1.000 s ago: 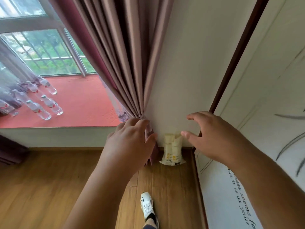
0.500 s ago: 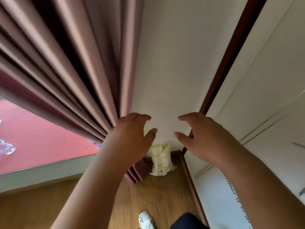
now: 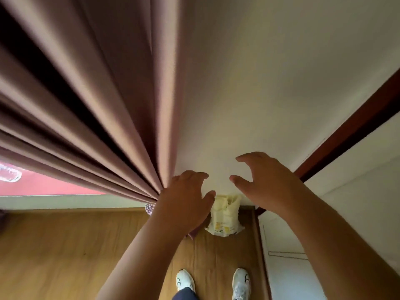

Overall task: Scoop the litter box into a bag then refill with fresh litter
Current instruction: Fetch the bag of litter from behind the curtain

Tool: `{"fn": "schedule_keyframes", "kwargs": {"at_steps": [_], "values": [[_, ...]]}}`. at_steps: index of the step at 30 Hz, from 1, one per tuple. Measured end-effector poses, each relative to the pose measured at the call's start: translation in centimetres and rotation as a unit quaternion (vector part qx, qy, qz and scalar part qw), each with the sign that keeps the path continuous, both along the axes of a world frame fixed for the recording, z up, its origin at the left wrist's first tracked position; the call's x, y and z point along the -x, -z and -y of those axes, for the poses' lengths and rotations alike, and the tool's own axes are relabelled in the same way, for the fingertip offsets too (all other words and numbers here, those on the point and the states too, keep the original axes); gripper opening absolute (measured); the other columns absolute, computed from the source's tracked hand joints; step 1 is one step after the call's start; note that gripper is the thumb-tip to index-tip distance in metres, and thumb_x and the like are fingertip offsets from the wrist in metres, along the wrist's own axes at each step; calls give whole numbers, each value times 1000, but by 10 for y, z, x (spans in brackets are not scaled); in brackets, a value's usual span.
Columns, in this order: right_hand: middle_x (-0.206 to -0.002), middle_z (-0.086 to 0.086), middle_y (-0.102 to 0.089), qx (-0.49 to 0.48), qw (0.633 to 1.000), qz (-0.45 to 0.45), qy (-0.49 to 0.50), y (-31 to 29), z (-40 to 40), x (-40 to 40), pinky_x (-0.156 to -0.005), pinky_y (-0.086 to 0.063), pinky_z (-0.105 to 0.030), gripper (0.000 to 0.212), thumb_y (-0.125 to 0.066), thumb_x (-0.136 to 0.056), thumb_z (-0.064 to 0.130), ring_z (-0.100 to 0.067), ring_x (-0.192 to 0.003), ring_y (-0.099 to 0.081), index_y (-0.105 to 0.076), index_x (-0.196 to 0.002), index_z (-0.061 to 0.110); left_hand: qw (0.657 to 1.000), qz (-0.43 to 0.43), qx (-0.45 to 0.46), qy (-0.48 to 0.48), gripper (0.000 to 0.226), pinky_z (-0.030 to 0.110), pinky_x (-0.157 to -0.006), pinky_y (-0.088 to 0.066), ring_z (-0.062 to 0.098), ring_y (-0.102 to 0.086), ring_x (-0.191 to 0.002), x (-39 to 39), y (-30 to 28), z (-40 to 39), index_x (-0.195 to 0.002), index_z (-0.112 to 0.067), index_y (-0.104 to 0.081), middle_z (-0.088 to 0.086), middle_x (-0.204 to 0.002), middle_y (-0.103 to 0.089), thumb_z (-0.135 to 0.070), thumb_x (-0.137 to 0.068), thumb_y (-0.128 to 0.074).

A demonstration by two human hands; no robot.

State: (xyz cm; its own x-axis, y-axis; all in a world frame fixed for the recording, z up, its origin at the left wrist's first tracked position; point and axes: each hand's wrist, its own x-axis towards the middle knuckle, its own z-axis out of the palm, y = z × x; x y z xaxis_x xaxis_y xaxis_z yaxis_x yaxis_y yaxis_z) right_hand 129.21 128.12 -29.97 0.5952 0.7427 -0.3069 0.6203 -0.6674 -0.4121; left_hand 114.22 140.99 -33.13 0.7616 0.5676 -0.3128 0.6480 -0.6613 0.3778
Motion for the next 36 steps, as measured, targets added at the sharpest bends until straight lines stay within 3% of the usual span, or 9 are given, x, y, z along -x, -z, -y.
{"fn": "schedule_keyframes", "kwargs": {"at_steps": [11, 14, 18, 22, 28, 32, 36], "values": [[-156, 4, -38, 61, 998, -31, -1, 169, -44, -42, -109, -43, -42, 64, -57, -97, 51, -21, -136, -46, -34, -152, 27, 995, -65, 73, -16, 59, 47, -117, -37, 25, -38, -146, -52, 173, -44, -156, -33, -32, -1, -160, -37, -45, -102, -51], [-157, 5, -38, 75, 996, -51, 5, 227, -46, -50, -109, -44, -42, 65, -59, -96, 48, -21, -137, -45, -34, -153, 27, 990, -97, 97, -16, 51, 44, -113, -41, 26, -42, -141, -55, 235, -45, -150, -30, -45, -1, -153, -45, -43, -100, -50], [-158, 7, -37, 104, 993, -53, 2, 305, -42, -63, -111, -43, -43, 63, -61, -96, 43, -22, -141, -39, -37, -152, 27, 981, -169, 98, 16, 50, 35, -94, -46, 21, -52, -130, -60, 318, -49, -140, -35, -57, -9, -145, -51, -49, -96, -40], [-158, 6, -37, 141, 987, -76, -13, 376, -37, -74, -112, -40, -44, 67, -62, -95, 44, -23, -142, -37, -35, -154, 26, 979, -155, 134, -10, 43, 26, -87, -43, 22, -61, -120, -68, 379, -52, -138, -31, -62, -1, -141, -57, -25, -96, -52], [-164, 3, -28, 177, 979, -98, -34, 474, -43, -80, -114, -38, -46, 73, -59, -95, 46, -28, -145, -31, -28, -158, 25, 976, -140, 163, -25, 57, 39, -103, -51, 24, -59, -124, -85, 476, -51, -140, -24, -59, 3, -138, -61, -28, -83, -58], [-159, -1, -36, 163, 978, -128, -23, 532, -53, -80, -112, -40, -44, 74, -60, -96, 44, -29, -144, -35, -27, -158, 23, 975, -127, 179, -40, 71, 44, -110, -48, 28, -50, -137, -98, 522, -49, -155, -21, -40, 7, -153, -47, -23, -87, -60], [-161, -2, -34, 158, 980, -117, -7, 579, -60, -75, -111, -37, -42, 77, -61, -95, 38, -33, -147, -27, -23, -160, 21, 972, -143, 182, -48, 78, 50, -99, -55, 36, -54, -132, -108, 564, -54, -154, -23, -38, 8, -148, -47, -31, -78, -53]]}}
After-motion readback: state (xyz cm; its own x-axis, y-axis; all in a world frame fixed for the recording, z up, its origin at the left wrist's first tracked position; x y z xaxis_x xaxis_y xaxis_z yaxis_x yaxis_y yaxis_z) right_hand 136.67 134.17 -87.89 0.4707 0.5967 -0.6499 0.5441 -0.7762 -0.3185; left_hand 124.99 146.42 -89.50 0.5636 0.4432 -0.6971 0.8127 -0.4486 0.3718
